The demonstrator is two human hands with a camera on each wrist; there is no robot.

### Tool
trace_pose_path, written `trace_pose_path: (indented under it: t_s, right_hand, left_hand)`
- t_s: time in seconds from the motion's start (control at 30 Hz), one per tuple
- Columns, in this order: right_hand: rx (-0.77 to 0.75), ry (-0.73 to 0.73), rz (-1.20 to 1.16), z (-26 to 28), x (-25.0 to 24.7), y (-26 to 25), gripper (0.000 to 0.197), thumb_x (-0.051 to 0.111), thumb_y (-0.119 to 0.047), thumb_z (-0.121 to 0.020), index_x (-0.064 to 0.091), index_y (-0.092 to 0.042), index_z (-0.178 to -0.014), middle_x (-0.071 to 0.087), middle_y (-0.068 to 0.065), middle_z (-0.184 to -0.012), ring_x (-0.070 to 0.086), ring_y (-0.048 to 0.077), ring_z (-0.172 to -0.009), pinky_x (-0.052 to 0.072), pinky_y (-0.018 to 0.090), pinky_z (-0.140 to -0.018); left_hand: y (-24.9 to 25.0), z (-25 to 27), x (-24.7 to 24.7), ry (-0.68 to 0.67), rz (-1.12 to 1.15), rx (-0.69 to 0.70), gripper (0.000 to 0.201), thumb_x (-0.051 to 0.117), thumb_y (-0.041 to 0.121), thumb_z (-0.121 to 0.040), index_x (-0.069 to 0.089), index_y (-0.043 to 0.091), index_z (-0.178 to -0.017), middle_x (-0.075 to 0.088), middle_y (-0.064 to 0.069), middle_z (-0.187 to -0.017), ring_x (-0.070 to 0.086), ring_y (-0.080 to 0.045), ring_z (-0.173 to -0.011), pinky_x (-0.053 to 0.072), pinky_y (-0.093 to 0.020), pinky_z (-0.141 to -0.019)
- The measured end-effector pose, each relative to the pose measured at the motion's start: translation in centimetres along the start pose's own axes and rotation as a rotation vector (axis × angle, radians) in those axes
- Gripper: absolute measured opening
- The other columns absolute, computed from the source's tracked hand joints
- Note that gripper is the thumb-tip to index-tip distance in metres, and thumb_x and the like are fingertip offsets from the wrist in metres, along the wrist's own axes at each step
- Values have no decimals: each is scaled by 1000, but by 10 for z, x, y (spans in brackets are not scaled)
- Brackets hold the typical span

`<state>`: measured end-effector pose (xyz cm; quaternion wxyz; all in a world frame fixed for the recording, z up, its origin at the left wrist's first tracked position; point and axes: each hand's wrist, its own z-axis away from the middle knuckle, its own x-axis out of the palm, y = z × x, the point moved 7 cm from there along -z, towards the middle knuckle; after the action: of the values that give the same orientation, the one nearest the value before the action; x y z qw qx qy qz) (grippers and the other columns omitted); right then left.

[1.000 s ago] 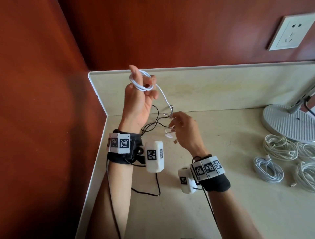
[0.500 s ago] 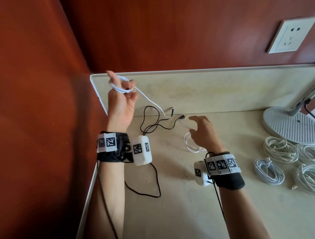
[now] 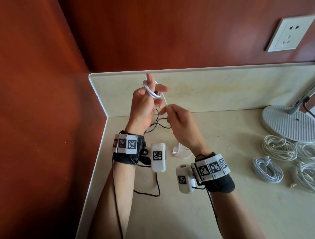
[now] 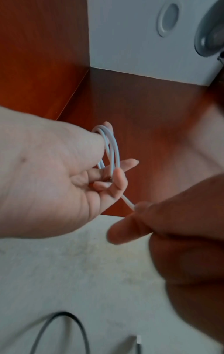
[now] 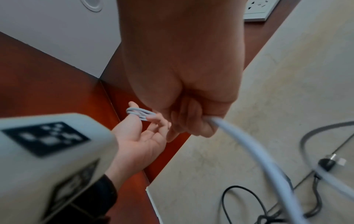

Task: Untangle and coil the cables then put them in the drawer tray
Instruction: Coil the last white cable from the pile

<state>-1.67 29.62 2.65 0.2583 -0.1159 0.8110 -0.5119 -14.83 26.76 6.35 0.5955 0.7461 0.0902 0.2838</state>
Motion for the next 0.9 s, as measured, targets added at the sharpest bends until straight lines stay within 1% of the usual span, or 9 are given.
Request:
trace_pose_path:
  t_s: [0.1,0.23,0.33,0.43,0.53,0.63,0.73,0.8,0.9]
  right_hand:
    - [-23,-84,119,5,7,0,29,46,-22,-110,72,-17,-97,41,1,-60,33,14,-53,32,33,-54]
    - [-78,-128,263,8,10,-8,23,51,-25,-108,73,-21,-104,42,-7,-54,36,13,-48,32,31,-51]
    - [-155,-23,416,5,-3,-19,19,60,-37,-103,74,-25,-97,51,-10,-57,41,13,-53,45,39,-54]
    - [-216,105,470,0,-24,-32,25,73,-51,-92,77,-27,-84,52,-10,-58,44,13,-52,44,37,-51]
    - [-264,133,510,-5,-42,-41,32,82,-56,-79,76,-25,-73,44,-13,-57,39,6,-51,29,31,-51]
    - [-275,15,385,-12,-47,-40,31,89,-46,-76,75,-19,-71,48,-9,-60,35,13,-53,26,27,-54]
    - [-162,-123,134,-19,-52,-29,21,88,-28,-82,72,-15,-85,41,-9,-60,31,12,-56,30,31,-57]
    - [-130,-190,17,-23,-51,-29,18,84,-25,-86,71,-13,-90,54,8,-65,45,30,-59,40,43,-60]
    - [-154,-173,-157,-27,-50,-33,22,83,-18,-82,66,-4,-85,69,-2,-71,62,14,-62,50,27,-61]
  left_hand:
    - [0,-6,-16,55,-217,59,59,50,59,-96,74,12,-69,76,2,-81,48,-15,-50,39,-24,-53]
    - [4,-11,-31,65,-493,255,57,66,30,-101,61,-16,-67,61,10,-50,67,-11,-60,47,-22,-60]
    - [3,-12,-33,33,-700,405,55,81,33,-88,61,-6,-55,43,-5,-44,44,-13,-50,38,-20,-60]
    - [-6,-12,-23,-93,-860,419,61,79,45,-83,54,3,-46,41,-14,-51,31,-13,-57,29,-12,-61]
    - [-21,-10,-9,-301,-999,292,43,66,48,-73,60,16,-44,53,-3,-48,37,-11,-56,31,-13,-62]
    - [-38,-9,-7,-430,-978,91,33,81,24,-80,68,27,-50,55,14,-46,47,-3,-51,36,-26,-61]
    - [-47,-1,-4,-477,-887,-19,17,85,17,-84,80,9,-71,61,11,-55,53,-8,-57,44,-29,-59]
    - [-43,5,2,-536,-812,-28,15,86,18,-82,80,5,-76,71,1,-66,64,-15,-65,51,-35,-66]
    - [-24,20,18,-701,-644,15,53,89,46,-72,79,-4,-87,71,7,-65,63,-4,-64,45,-21,-66]
